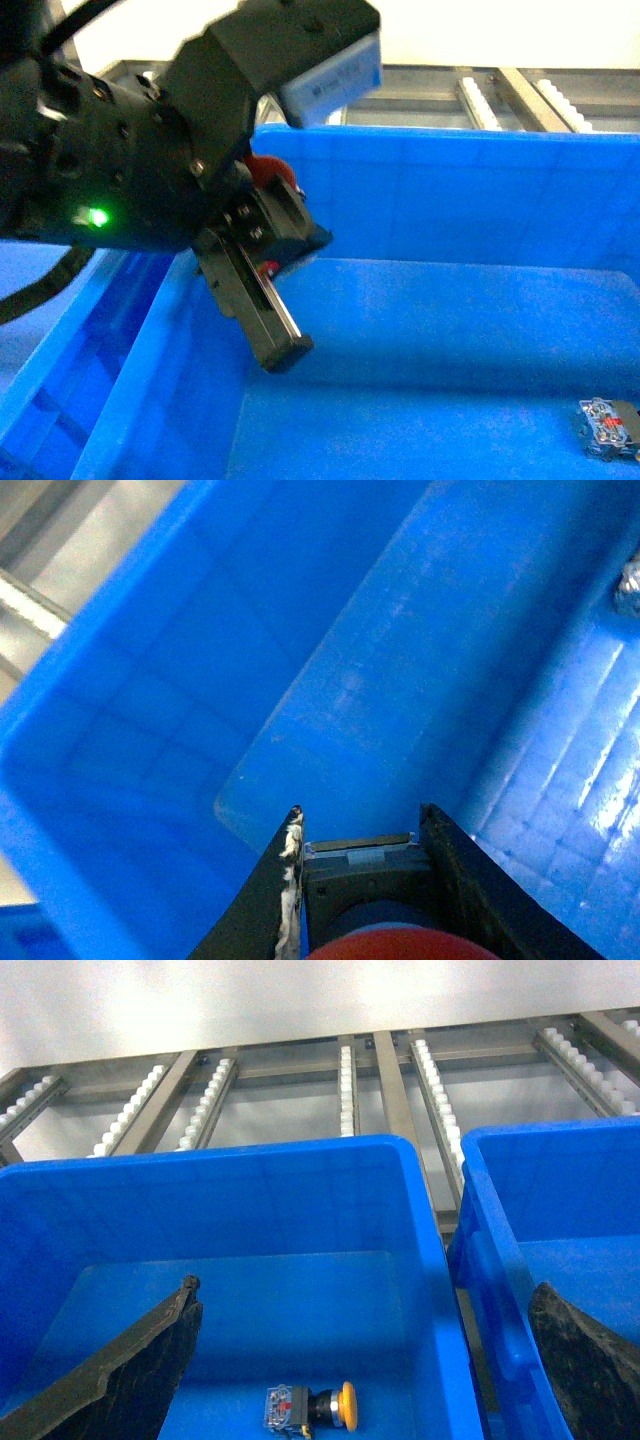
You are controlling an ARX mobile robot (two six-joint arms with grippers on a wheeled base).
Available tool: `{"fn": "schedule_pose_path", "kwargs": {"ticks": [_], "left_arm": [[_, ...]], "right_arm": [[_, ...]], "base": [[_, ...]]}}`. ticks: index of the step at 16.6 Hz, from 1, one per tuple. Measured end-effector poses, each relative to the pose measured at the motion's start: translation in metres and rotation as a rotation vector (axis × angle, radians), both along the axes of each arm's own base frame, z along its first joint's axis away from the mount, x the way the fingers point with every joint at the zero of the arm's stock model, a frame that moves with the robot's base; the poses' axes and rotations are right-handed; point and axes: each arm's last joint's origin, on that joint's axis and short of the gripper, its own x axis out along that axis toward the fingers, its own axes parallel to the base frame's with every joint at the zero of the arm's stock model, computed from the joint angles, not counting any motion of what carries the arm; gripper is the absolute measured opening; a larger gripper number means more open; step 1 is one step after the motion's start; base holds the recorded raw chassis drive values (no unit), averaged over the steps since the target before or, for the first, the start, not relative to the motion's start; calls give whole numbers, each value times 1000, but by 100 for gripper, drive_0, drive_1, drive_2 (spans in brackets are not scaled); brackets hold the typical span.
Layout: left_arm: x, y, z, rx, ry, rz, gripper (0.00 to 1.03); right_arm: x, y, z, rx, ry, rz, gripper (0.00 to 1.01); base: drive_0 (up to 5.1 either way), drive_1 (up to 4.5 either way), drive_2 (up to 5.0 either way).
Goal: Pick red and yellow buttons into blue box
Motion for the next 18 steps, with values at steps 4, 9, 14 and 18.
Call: {"fn": "schedule_pose_path", "kwargs": {"ticks": [4, 9, 14, 18], "left_arm": [[11, -25, -6, 100, -1, -74, 37], [24, -24, -6, 58, -8, -42, 86], [43, 17, 3, -114, -98, 237, 98], [23, 62, 29, -377, -247, 459, 98]], "right_arm": [[0, 0, 0, 0, 0, 0, 98], [0, 0, 0, 0, 0, 0, 98], [0, 0, 0, 0, 0, 0, 98], [0, 0, 0, 0, 0, 0, 98]], "base": [[0, 0, 0], [0, 0, 0], [0, 0, 0], [0, 0, 0]]}}
